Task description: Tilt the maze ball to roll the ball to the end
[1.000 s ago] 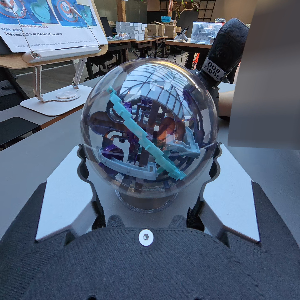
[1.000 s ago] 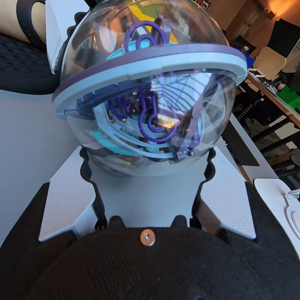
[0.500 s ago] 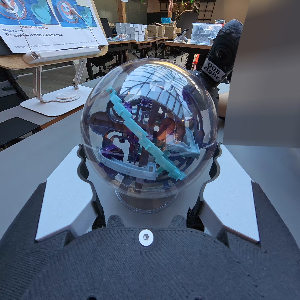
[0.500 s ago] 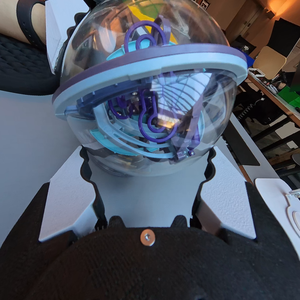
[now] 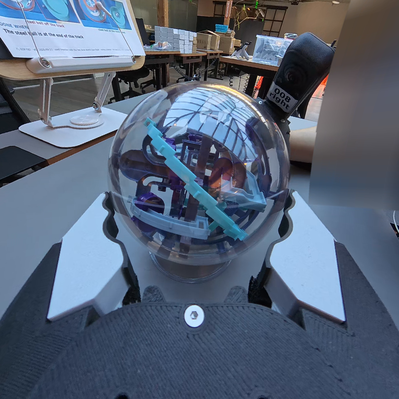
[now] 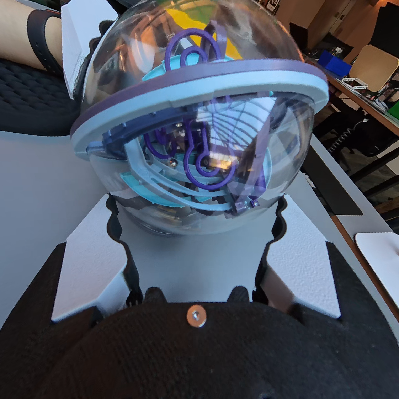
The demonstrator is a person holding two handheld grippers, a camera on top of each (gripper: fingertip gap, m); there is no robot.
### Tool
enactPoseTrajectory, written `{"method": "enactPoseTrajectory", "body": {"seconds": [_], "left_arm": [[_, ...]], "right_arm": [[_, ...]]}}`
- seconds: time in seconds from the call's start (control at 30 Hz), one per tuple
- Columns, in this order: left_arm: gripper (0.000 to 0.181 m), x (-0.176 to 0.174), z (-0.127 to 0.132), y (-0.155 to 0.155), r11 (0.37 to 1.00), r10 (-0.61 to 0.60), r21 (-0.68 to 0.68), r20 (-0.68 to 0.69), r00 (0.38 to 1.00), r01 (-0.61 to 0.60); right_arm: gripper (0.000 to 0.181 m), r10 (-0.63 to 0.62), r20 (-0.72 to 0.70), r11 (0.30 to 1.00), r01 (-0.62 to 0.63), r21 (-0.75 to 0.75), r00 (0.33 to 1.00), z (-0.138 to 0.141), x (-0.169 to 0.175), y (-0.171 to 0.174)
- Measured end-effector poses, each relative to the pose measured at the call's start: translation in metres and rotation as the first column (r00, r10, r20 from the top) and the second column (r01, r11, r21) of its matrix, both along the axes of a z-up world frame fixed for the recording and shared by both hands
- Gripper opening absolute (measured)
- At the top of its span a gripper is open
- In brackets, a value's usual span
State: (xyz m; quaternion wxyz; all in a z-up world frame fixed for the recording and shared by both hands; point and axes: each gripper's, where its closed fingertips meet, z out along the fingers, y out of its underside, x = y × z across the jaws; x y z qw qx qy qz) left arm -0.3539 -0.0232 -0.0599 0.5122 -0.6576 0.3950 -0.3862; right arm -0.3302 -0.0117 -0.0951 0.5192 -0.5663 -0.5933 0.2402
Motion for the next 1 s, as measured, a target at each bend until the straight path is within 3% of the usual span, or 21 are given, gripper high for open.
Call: {"method": "enactPoseTrajectory", "body": {"seconds": [0.03, 0.43, 1.0], "left_arm": [[0.151, 0.0, 0.0, 0.0, 1.0, 0.0, -0.003, 0.001, 1.0, 0.0], [0.151, 0.0, 0.0007, 0.0009, 0.998, -0.003, -0.065, 0.043, 0.999, 0.006], [0.151, 0.0004, 0.0006, 0.0013, 0.999, -0.009, -0.038, 0.043, 0.999, 0.01]], "right_arm": [[0.144, 0.002, -0.003, 1.0, -0.002, -0.009, 1.0, 0.0003, -0.0001, -0.0004], [0.144, 0.006, -0.021, 0.997, -0.008, -0.082, 1.0, 0.0018, -0.0003, -0.0024], [0.143, 0.021, -0.05, 0.996, -0.025, -0.08, 0.999, 0.0029, 0.0001, -0.0027]]}}
